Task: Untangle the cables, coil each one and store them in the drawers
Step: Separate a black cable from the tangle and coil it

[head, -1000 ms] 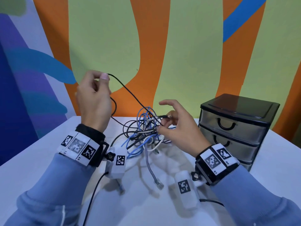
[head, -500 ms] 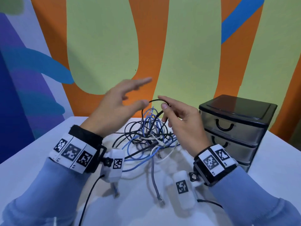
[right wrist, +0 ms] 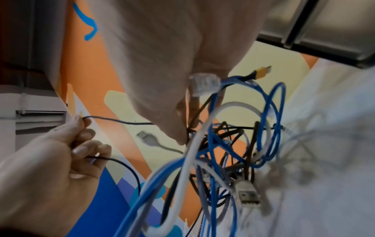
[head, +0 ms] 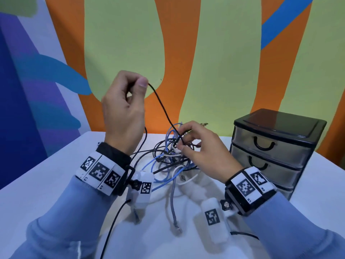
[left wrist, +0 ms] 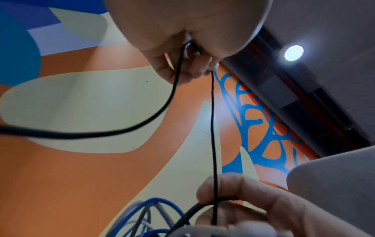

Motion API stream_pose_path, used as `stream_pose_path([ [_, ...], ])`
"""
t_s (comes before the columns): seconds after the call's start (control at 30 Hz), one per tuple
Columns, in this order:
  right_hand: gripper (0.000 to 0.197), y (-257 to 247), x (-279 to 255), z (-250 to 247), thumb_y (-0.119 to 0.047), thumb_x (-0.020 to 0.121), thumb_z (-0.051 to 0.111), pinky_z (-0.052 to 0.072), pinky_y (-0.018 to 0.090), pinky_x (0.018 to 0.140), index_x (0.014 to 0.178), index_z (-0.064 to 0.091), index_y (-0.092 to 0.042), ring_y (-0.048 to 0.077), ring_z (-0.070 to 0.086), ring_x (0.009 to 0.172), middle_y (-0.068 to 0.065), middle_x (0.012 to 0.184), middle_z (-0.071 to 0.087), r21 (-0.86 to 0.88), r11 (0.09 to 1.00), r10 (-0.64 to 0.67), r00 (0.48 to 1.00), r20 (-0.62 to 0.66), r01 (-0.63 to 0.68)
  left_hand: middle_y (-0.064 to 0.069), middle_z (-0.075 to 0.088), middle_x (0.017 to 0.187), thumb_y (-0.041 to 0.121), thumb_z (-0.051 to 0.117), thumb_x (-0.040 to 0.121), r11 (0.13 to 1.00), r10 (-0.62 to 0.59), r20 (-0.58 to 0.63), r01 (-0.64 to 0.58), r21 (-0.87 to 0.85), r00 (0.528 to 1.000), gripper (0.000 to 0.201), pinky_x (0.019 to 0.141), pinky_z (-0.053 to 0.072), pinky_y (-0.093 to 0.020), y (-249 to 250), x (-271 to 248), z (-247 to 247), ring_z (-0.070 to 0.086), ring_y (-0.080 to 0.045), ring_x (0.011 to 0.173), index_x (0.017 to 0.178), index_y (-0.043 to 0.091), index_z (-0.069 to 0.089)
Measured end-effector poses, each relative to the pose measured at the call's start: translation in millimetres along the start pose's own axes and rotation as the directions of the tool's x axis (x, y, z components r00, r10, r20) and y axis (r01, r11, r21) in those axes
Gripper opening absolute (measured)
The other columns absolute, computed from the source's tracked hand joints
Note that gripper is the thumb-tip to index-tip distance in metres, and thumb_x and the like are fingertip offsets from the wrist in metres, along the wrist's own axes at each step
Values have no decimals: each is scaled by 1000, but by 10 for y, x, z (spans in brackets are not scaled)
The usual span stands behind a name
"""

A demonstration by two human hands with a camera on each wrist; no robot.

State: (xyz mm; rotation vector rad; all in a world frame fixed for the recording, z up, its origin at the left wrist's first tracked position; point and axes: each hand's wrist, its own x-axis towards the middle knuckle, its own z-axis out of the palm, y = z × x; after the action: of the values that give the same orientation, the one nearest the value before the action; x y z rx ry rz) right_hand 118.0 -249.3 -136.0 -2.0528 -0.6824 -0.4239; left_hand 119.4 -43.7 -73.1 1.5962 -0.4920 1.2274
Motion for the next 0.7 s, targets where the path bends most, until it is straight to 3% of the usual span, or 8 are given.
stream_pose_path([
  [0.07,25,25,7,-17,-6,94,68,48,23,79,101,71,-30,12,62,87,-7,88,71,-84,996,-5,1000,0,5,6,52,78,33,53,111,999,-38,-73,36,-35,997,15,54,48,-53,-27,14,-29,45,-26,60,98,27,57],
  [0.13,29,50,17,-14,-1,92,67,51,31,84,98,75,-29,11,61,85,-9,89,71,-140,989,36,999,-5,-36,3,45,75,29,49,113,993,-85,-118,74,-93,989,17,44,40,-44,-49,17,-33,38,-20,50,99,20,52],
  [0.2,36,85,30,-18,0,87,67,53,36,83,98,75,-34,7,59,84,-12,92,67,-191,979,61,998,-18,-64,1,38,71,25,46,114,984,-132,-177,107,-145,975,17,41,30,-35,-75,20,-38,30,-20,49,97,22,48],
  [0.3,41,98,24,-38,-3,86,70,46,31,75,101,73,-41,-1,49,79,-14,98,53,-242,964,122,991,53,-106,0,33,68,26,44,113,967,-206,-314,144,-210,927,16,43,25,-29,-149,76,-115,25,-20,53,97,24,46],
  [0.43,24,128,37,-41,-17,95,66,48,35,71,96,76,-39,8,54,71,-13,82,66,-175,981,79,997,-8,-79,0,41,68,35,50,104,965,-257,-449,201,-169,856,12,48,33,-39,-317,213,-293,35,-25,57,93,30,51],
  [0.53,21,157,53,-28,-21,99,64,45,32,64,102,79,-35,14,57,69,-9,73,69,-70,994,76,990,-119,-85,5,59,78,40,59,93,925,-337,-336,375,54,879,10,66,55,-51,-400,262,-373,54,-27,71,84,35,63],
  [0.6,20,173,55,-30,-22,101,63,43,31,63,105,79,-33,21,58,70,-3,74,69,-11,996,81,989,-124,-83,-2,68,104,33,65,89,847,-425,-195,464,259,884,11,86,57,-43,-439,218,-367,62,-22,90,96,34,73],
  [0.7,18,166,55,-34,-26,104,61,37,32,61,104,79,-31,18,48,63,3,68,60,38,996,83,991,-108,-79,-6,53,134,19,69,88,819,-330,42,264,510,943,39,112,40,-31,-327,111,-255,53,-21,127,119,41,73],
])
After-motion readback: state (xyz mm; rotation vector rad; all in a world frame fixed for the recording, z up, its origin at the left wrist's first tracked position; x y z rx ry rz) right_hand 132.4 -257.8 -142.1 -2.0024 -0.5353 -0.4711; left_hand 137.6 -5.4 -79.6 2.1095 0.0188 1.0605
